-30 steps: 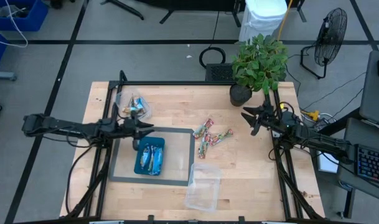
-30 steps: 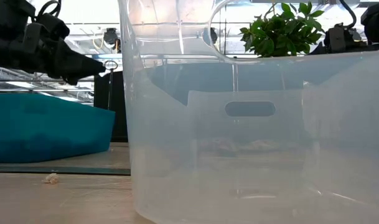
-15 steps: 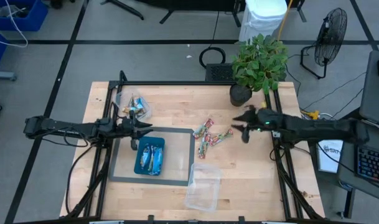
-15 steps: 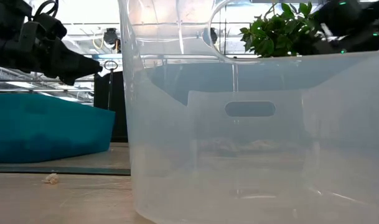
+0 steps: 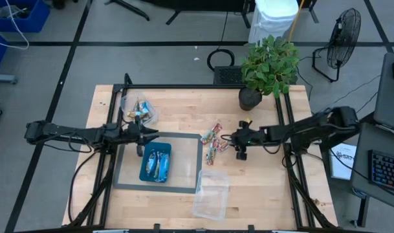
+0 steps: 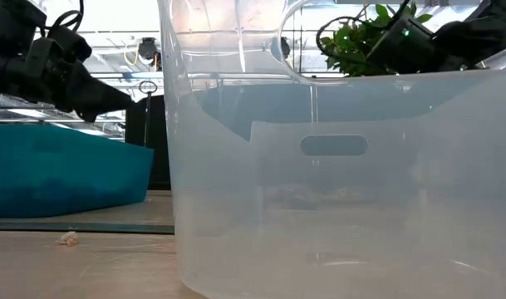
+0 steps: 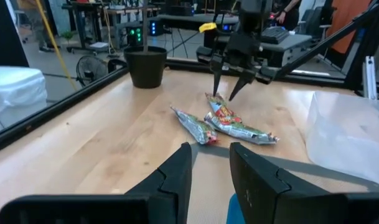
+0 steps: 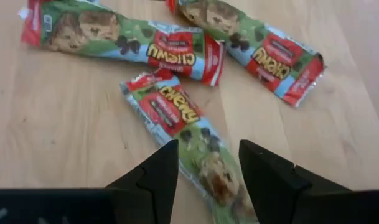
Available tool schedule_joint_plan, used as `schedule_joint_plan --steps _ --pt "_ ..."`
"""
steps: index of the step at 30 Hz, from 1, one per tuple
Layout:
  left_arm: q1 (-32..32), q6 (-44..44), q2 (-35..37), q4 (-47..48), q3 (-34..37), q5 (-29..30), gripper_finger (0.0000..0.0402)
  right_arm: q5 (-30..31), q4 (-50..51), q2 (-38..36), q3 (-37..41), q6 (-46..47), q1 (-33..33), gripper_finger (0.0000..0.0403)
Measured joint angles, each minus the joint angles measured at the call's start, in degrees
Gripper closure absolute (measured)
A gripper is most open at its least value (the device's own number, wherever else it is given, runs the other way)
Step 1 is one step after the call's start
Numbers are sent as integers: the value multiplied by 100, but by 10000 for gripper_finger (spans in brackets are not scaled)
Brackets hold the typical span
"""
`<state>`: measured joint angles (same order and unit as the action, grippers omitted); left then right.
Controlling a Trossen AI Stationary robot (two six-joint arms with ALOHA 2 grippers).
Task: Pick and place Granola Bars by type
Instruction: Put the right red granola bar into the bottom transparent bin
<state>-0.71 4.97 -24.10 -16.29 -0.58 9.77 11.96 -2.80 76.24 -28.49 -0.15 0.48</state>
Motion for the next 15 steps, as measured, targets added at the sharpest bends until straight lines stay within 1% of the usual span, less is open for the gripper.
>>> schedule_joint_plan --steps 4,10,12,15 --pt "0 142 -26 152 0 109 289 -1 -45 320 5 -15 -40 243" --pt "0 163 -26 174 0 138 289 10 -97 511 5 -10 -43 248" --pt "0 167 -26 170 0 147 289 9 -126 519 5 67 -43 261" --pt "0 220 -26 172 0 198 289 5 -171 504 5 88 -41 301"
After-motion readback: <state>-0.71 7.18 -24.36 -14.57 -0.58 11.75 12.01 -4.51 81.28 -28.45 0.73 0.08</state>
